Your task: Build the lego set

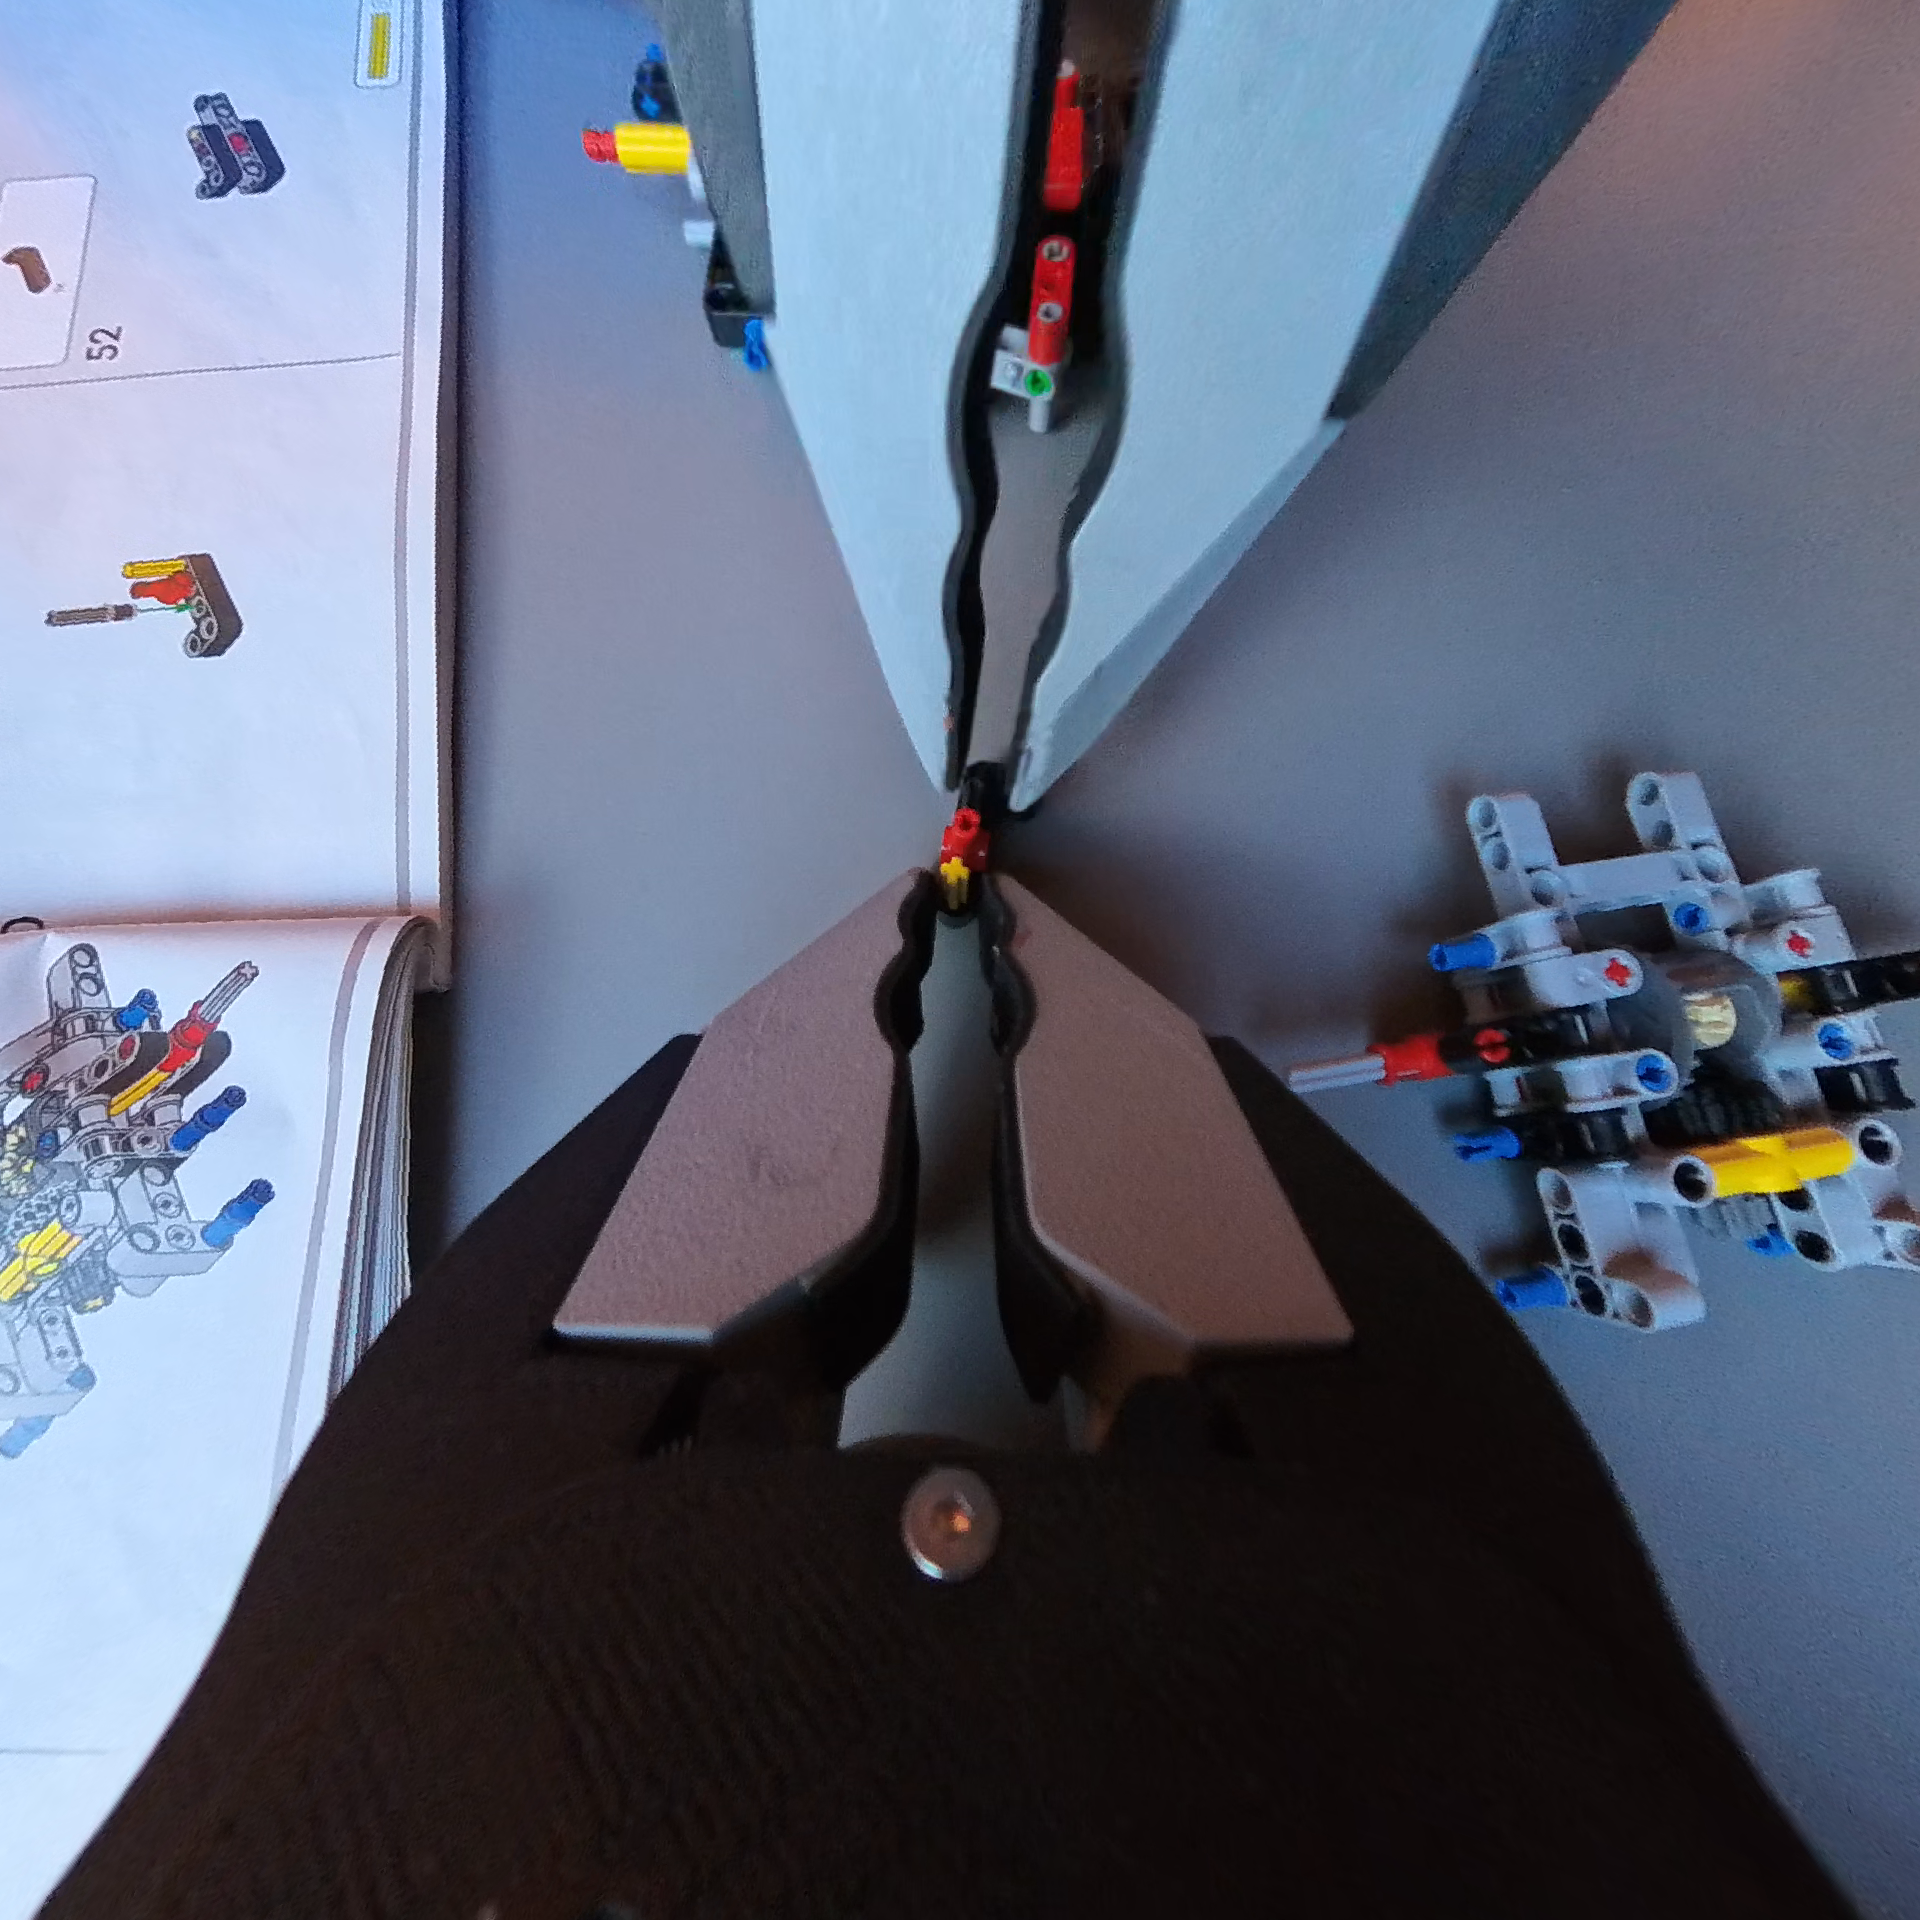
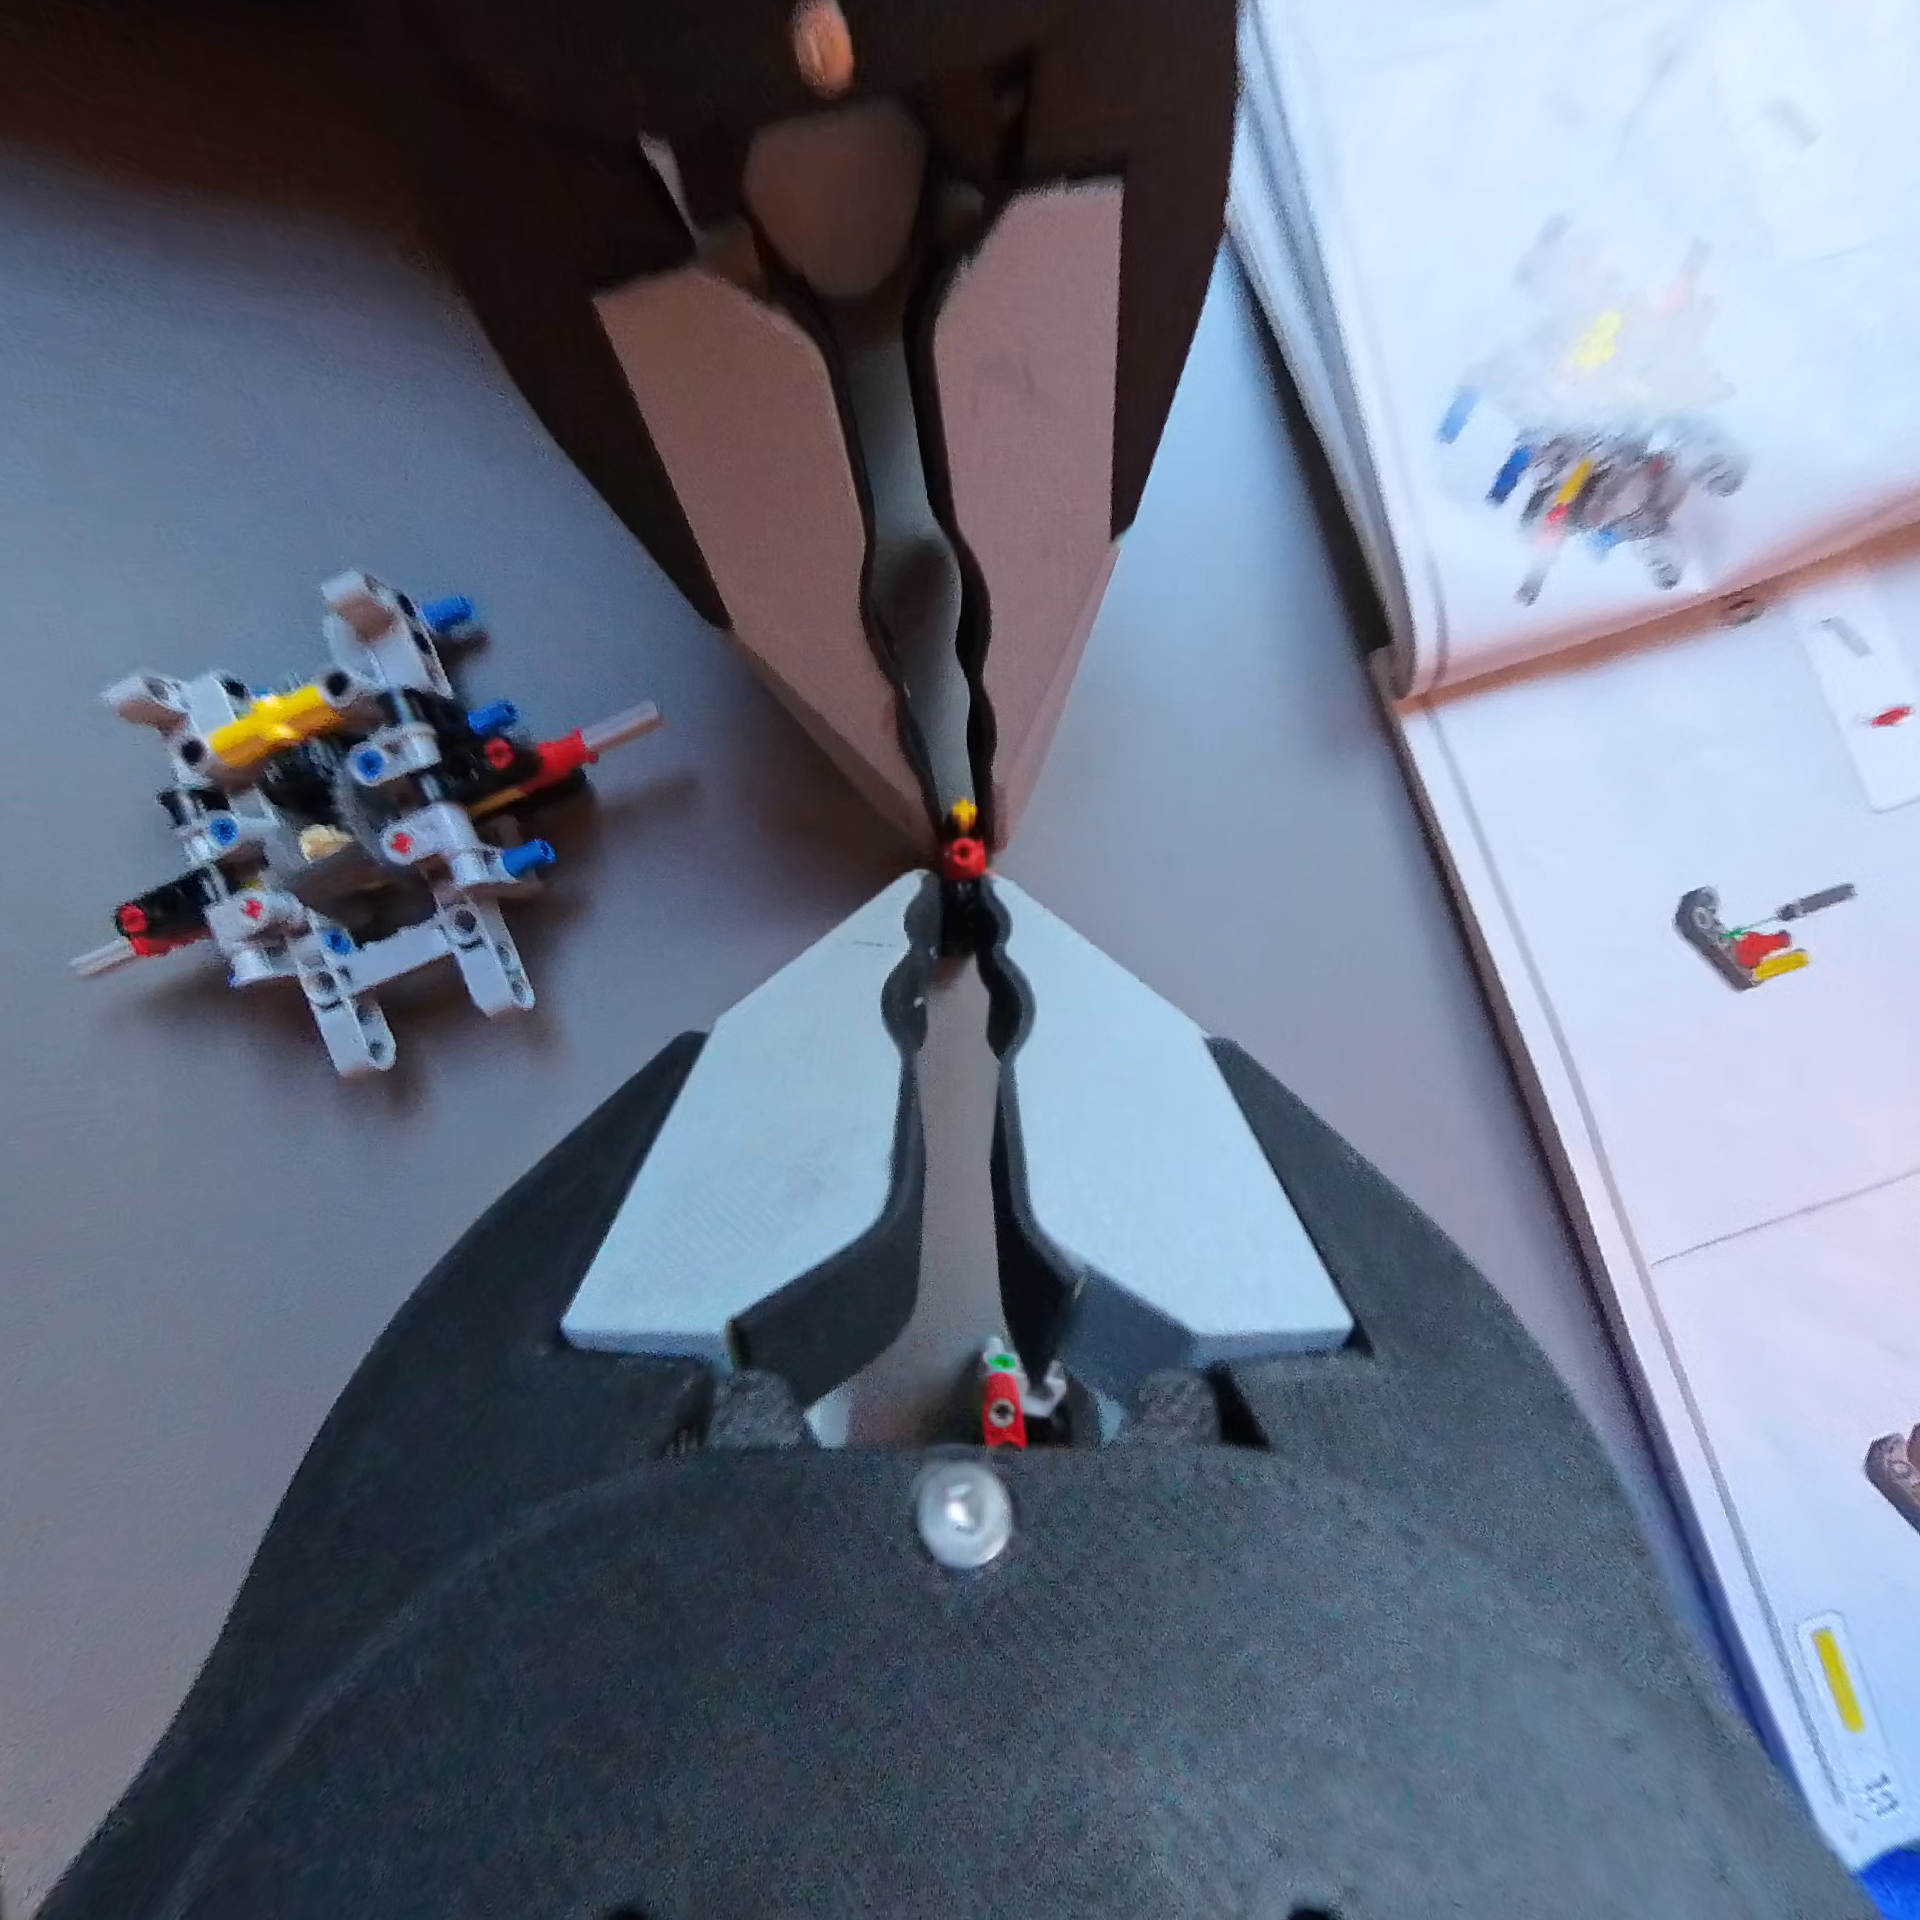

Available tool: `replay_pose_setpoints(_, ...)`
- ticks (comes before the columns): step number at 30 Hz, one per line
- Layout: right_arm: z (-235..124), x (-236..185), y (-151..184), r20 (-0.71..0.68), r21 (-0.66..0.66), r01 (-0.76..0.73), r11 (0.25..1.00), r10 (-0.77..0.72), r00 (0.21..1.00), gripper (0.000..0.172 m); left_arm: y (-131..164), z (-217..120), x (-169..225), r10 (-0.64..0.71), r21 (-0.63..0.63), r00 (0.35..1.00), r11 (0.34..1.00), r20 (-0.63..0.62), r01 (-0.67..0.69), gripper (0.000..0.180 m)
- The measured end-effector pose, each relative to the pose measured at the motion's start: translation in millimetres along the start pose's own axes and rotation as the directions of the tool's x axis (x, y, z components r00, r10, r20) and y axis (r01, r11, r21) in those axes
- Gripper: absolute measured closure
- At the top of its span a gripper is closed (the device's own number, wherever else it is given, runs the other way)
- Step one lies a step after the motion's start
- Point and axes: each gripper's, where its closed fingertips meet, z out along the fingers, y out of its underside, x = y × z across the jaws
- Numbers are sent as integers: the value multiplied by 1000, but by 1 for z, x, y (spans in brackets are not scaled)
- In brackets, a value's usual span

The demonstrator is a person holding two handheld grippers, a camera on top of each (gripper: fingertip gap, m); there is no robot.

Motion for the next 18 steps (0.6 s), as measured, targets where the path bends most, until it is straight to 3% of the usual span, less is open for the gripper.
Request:
replay_pose_setpoints(3,-9,4,-3,-79,103,-10,995,18,997,160,0,0,0,-2,0,1000,1000,-1,2,175)
replay_pose_setpoints(8,-1,3,4,-91,82,-24,996,32,995,150,-1,0,0,-5,0,1000,1000,2,5,175)
replay_pose_setpoints(9,3,3,6,-91,63,-19,998,25,996,153,0,0,0,-4,0,1000,1000,3,4,175)
replay_pose_setpoints(10,6,2,8,-89,44,-10,999,14,996,171,0,0,0,-3,0,1000,1000,4,3,175)
replay_pose_setpoints(13,8,2,8,-98,49,-8,999,12,995,171,0,0,0,-3,-1,1000,1000,9,3,175)
replay_pose_setpoints(18,-5,-2,-2,-85,226,-112,968,134,987,156,-1,0,0,-17,0,1000,1000,12,17,175)
